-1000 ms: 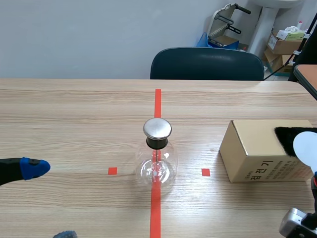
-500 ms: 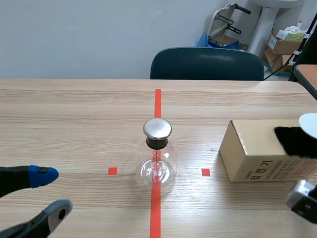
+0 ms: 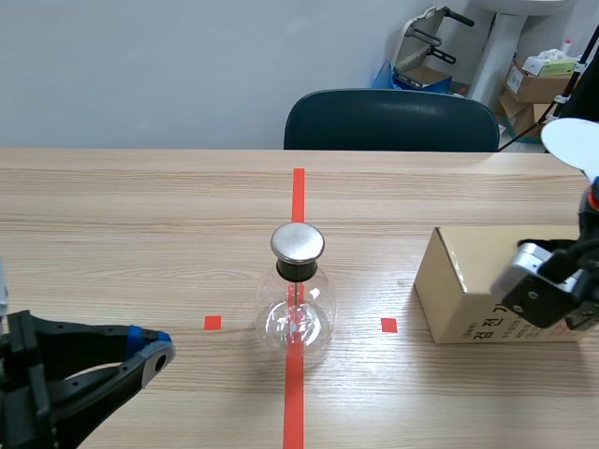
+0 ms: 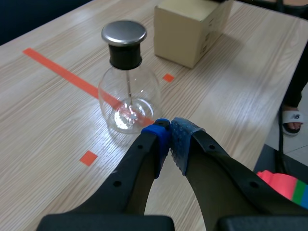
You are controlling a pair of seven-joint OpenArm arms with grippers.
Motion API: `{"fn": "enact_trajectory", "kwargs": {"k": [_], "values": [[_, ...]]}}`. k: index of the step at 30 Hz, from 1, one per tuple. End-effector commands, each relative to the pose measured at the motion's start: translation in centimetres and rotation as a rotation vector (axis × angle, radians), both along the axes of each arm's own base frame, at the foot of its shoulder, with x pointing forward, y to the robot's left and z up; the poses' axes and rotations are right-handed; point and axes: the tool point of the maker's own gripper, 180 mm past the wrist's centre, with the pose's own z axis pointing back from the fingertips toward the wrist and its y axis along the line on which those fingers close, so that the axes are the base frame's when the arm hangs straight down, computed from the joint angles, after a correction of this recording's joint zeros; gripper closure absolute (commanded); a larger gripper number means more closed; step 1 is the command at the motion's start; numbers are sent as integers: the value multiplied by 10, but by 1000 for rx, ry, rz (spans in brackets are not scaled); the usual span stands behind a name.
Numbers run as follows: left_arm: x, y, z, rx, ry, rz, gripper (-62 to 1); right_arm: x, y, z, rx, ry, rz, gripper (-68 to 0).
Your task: Do the electroscope experiment
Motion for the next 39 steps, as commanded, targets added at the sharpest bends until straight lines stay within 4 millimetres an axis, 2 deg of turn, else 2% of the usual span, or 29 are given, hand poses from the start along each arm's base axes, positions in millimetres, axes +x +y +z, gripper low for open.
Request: {"fn": "enact_trajectory", "kwargs": {"k": [1,8,18,32,39], "values": [[3,-3,-5,-15,11,12,-40,2,3,7,-13,-22,11,-10],[20,-1,-39,33,42,54,-40,3,37,-1,-4,-3,64,-10],[38,-10,-67,51,59,49,-40,3,73,-4,-12,-3,109,-10],[54,-29,-93,54,80,41,-40,1,107,-4,15,-5,145,-10],[63,-27,-102,74,78,69,-40,0,111,-11,28,27,116,-10]]}}
